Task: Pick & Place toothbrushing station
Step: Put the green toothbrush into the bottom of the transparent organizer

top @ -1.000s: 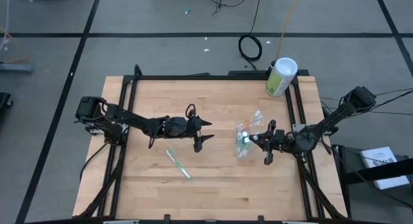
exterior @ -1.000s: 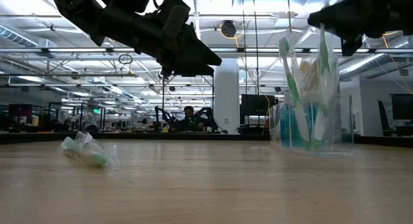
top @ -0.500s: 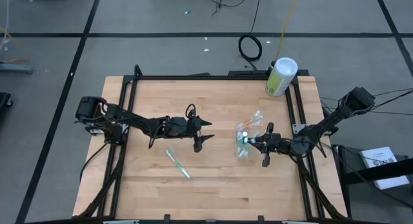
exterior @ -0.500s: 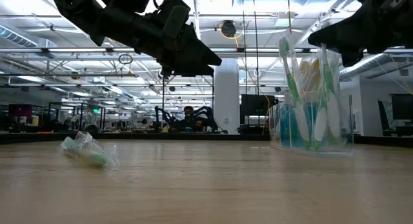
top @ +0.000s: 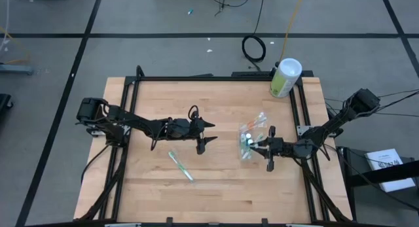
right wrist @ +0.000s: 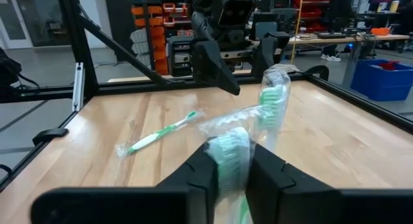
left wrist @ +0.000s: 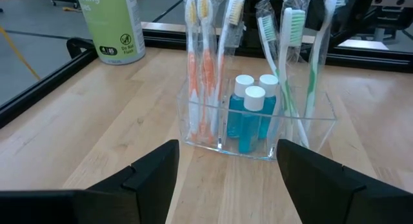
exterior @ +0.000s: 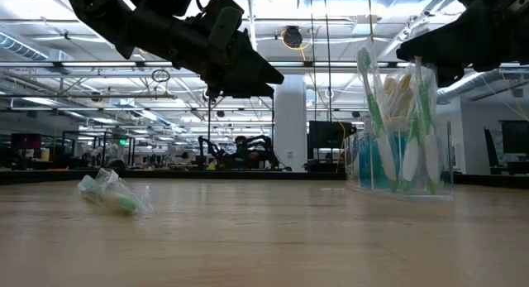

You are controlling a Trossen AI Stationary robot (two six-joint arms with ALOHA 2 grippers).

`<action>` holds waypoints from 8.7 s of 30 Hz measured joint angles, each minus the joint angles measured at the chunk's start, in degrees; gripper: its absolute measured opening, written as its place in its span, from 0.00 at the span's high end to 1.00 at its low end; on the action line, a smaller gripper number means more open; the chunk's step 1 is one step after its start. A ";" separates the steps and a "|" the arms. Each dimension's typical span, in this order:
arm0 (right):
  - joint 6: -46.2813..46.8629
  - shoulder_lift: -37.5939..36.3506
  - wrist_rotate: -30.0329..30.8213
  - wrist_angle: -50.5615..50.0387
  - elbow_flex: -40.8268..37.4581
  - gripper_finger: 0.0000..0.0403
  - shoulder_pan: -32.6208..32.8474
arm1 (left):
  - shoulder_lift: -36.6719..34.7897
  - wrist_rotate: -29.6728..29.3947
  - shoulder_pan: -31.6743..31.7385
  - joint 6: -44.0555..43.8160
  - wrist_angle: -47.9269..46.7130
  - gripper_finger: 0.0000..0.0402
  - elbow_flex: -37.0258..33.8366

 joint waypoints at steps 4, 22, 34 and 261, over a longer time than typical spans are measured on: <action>0.32 -0.49 0.00 0.04 0.00 0.77 0.00 | 0.00 0.00 0.00 -0.05 -0.03 0.34 0.00; -6.93 -8.60 0.04 3.30 0.00 0.43 0.11 | 0.00 -0.05 0.41 0.19 -0.26 0.34 0.00; -31.78 -11.19 -0.02 26.34 0.00 0.43 0.00 | 0.00 3.44 0.90 -3.13 -2.21 0.34 0.02; -21.42 8.33 -24.04 20.02 14.34 0.89 -21.62 | 7.37 8.96 -0.72 6.05 -8.19 0.75 17.25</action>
